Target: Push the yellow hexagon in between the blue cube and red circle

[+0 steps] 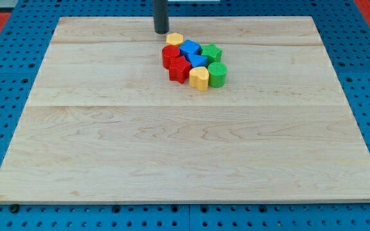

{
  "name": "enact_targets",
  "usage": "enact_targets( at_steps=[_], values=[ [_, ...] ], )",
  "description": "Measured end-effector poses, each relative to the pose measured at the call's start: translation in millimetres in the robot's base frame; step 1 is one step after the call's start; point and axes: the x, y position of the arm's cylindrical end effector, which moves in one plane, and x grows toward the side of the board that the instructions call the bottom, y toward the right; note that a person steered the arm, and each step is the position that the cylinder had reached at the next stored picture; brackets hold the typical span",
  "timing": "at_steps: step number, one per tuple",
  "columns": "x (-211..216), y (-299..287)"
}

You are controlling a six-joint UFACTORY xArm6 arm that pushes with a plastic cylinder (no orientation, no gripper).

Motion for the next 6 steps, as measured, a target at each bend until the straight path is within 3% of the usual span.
enact_targets(
  at_steps=[3,6],
  values=[
    [38,27],
    [24,79]
  ],
)
